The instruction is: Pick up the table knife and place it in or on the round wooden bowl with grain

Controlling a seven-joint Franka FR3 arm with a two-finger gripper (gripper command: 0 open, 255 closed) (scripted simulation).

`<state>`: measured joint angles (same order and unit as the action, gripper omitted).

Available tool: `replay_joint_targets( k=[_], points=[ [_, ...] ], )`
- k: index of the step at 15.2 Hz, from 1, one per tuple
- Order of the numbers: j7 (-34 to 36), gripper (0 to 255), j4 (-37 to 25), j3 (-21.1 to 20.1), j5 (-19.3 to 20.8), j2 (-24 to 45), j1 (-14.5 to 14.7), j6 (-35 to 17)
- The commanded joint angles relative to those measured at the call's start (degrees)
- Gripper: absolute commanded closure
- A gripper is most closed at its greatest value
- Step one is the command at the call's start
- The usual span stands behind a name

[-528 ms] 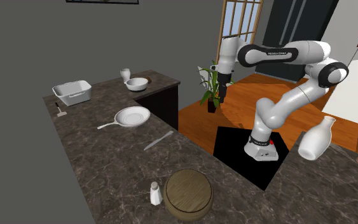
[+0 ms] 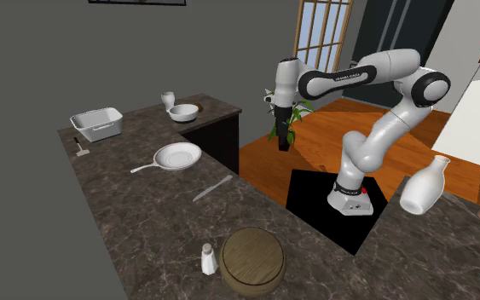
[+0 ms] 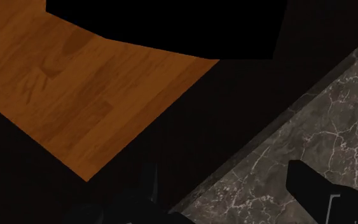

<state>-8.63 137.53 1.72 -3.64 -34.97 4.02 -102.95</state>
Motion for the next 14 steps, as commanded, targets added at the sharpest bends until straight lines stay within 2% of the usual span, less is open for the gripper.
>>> replay_joint_targets(
  k=[1,7,14],
  points=[
    [-3.1,0,-2.2,0.4,0.5,5.0,0.8,-2.9],
    [-10.6,0,-8.9,0.3,1.4,18.5,3.2,-9.6],
    [-18.3,0,-19.3,-0.9,2.5,33.6,5.5,-14.5]
  ],
)
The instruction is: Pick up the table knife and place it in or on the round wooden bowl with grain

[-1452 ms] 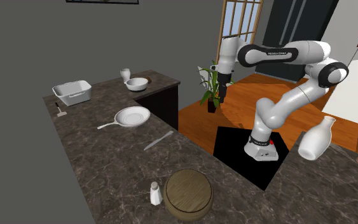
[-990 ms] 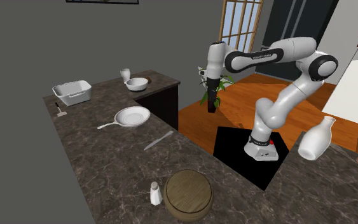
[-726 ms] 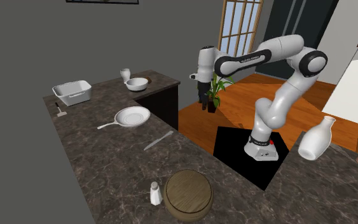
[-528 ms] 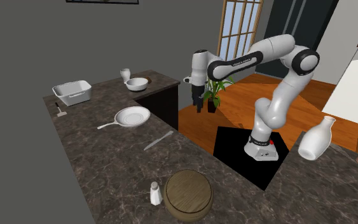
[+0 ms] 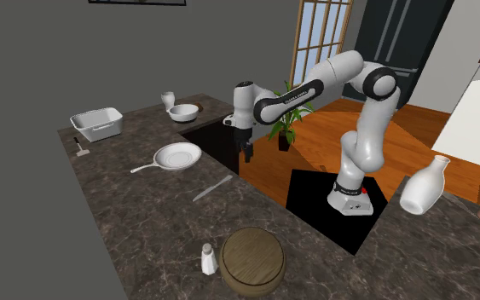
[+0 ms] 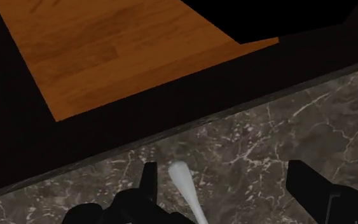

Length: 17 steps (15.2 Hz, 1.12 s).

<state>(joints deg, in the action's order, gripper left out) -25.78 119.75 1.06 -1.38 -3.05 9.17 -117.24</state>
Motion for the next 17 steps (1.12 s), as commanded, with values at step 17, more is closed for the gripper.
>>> replay_joint_targets(
  k=[17],
  points=[
    [-10.8,0,-21.9,-3.6,4.5,26.9,3.8,-5.5]
  ],
)
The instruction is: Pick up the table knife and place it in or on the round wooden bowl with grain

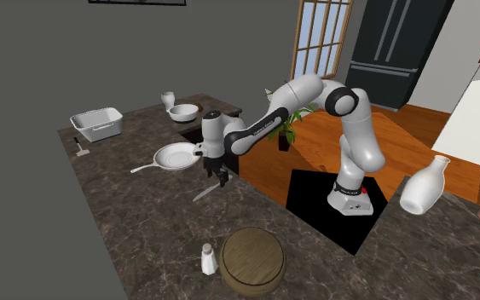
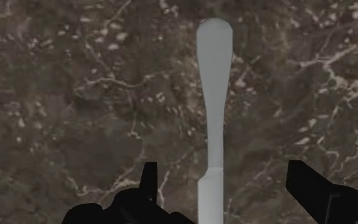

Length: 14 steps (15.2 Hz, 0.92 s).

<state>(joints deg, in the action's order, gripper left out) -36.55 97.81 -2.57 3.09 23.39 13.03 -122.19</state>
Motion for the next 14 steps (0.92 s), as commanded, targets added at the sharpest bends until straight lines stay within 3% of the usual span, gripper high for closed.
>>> replay_joint_targets(
  k=[1,10,11,14],
  points=[
    [0.0,0,0.4,0.0,0.1,0.8,0.0,-1.2],
    [0.0,0,0.7,0.1,0.1,1.4,0.0,-2.1],
    [0.0,255,0.7,0.1,0.1,1.4,0.0,-2.1],
    [0.0,255,0.7,0.1,0.1,1.4,0.0,-2.1]
  ],
)
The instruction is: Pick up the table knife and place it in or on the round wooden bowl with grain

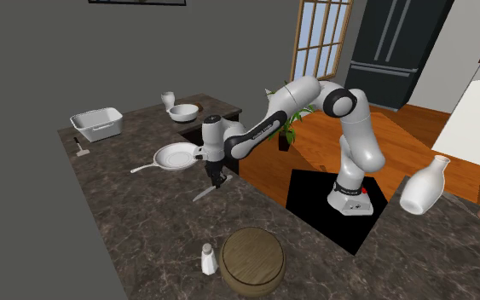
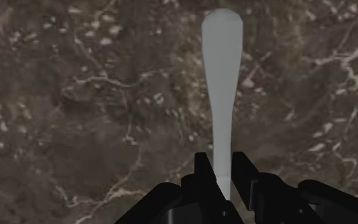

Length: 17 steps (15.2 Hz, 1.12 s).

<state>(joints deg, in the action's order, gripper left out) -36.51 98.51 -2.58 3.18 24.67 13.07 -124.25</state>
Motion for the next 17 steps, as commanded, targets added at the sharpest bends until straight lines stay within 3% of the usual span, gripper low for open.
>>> replay_joint_targets(
  k=[1,6,17],
  points=[
    [0.0,255,0.0,0.1,0.0,0.1,0.0,0.0],
    [0.0,255,0.0,0.1,0.0,0.1,-0.1,-0.1],
    [-0.4,255,-3.8,-0.1,-0.3,-3.2,-0.1,7.0]
  ],
)
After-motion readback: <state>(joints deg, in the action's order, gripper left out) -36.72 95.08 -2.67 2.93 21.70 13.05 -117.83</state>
